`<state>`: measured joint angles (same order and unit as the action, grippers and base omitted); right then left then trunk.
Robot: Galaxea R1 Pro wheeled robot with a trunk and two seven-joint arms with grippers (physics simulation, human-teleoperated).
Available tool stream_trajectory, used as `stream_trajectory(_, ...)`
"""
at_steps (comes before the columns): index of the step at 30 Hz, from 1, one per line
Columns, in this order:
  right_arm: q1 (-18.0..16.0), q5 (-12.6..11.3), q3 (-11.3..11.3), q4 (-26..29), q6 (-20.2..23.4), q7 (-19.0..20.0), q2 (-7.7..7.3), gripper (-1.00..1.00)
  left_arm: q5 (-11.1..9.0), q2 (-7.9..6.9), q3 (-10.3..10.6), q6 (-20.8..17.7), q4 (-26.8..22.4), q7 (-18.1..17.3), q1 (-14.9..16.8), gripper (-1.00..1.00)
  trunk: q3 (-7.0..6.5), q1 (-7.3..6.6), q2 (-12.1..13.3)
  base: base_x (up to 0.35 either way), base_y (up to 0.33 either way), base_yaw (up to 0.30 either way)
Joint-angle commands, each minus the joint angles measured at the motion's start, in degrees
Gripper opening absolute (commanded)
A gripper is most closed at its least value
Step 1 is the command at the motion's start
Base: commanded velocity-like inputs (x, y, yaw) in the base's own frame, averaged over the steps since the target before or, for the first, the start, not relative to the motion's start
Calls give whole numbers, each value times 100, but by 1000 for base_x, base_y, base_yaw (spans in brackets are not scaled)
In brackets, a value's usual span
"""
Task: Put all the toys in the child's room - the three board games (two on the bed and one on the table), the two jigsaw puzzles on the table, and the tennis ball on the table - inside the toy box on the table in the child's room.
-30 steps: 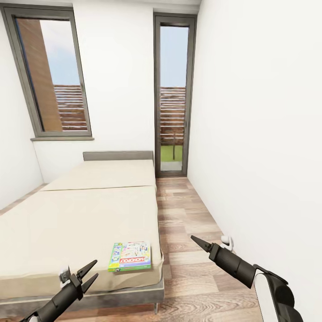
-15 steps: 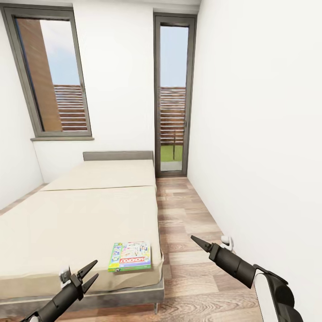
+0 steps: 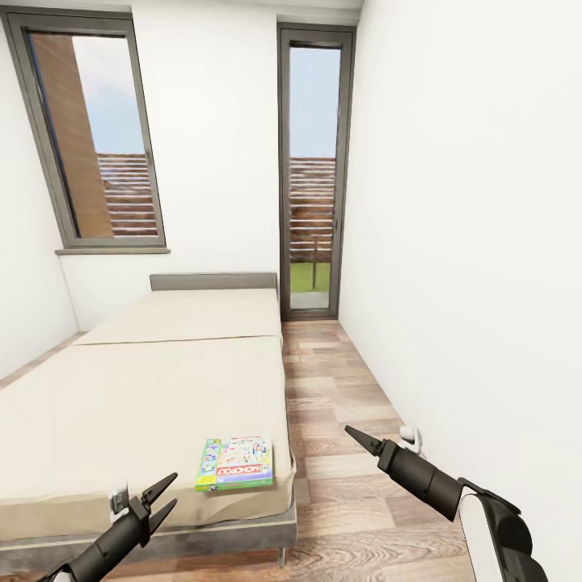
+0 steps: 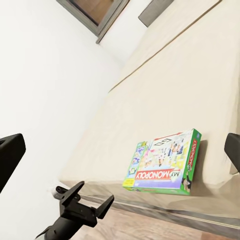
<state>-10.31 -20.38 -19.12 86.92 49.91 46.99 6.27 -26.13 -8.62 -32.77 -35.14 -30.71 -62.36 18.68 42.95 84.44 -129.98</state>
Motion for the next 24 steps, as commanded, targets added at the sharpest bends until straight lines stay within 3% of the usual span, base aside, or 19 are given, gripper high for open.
stream_trajectory(1, -5, 5, -13, 1, 28, 25, 6, 100, -15, 0, -9, -48, 3, -6, 4, 100, 6, -1, -3, 0, 0, 0)
stream_trajectory(6, -6, 3, -13, 1, 28, 25, 6, 100, -18, 0, -10, -46, 3, 10, 4, 100, 6, -1, -3, 0, 0, 0)
stream_trajectory(12, -5, 0, -13, 1, 28, 28, 6, 100, -15, 3, -10, -45, 0, 19, 4, 100, 114, 131, -243, 0, 0, 0)
stream_trajectory(18, -3, -1, -13, 1, 28, 29, -6, 100, -15, 7, -9, -42, 2, 21, 4, 100, 114, 131, -243, 0, 0, 0)
stream_trajectory(24, -5, -5, -13, 1, 28, 29, -18, 100, -15, 15, -9, -32, 1, 27, 4, 100, 222, 262, -484, 0, 0, 0)
